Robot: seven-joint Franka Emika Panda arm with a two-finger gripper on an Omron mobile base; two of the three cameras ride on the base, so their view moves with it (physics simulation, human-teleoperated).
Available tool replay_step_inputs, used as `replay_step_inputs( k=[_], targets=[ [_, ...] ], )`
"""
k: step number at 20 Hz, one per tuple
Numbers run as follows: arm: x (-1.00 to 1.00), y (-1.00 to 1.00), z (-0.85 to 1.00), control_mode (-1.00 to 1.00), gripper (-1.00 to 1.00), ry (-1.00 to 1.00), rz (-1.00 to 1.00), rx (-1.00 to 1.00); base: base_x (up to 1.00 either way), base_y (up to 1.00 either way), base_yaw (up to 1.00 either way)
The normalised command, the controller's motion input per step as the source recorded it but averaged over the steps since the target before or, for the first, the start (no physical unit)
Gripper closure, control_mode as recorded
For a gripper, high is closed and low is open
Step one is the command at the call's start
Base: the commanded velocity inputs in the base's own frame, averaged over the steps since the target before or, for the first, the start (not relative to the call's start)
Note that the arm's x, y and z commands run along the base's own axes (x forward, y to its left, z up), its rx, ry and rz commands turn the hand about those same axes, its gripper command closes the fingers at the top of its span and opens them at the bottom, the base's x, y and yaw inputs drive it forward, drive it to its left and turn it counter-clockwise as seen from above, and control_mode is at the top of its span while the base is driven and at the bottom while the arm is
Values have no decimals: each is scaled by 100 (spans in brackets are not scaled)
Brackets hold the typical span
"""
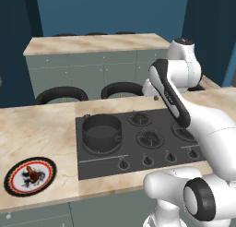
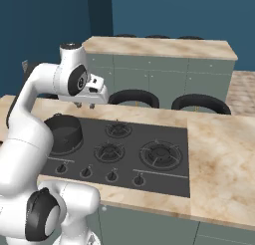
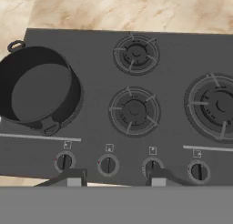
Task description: Retrieve the frozen meat and place it in the pot on a burner. Then turn the burner on.
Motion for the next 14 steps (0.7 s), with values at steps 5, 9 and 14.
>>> replay_step_inputs(
  k=[5, 9, 14],
  targets=[
    [0, 24, 0, -100, -100, 0, 0, 0, 0, 0, 0],
    [0, 42, 0, -100, -100, 0, 0, 0, 0, 0, 0],
    [0, 57, 0, -100, -100, 1, 0, 0, 0, 0, 0]
  ],
)
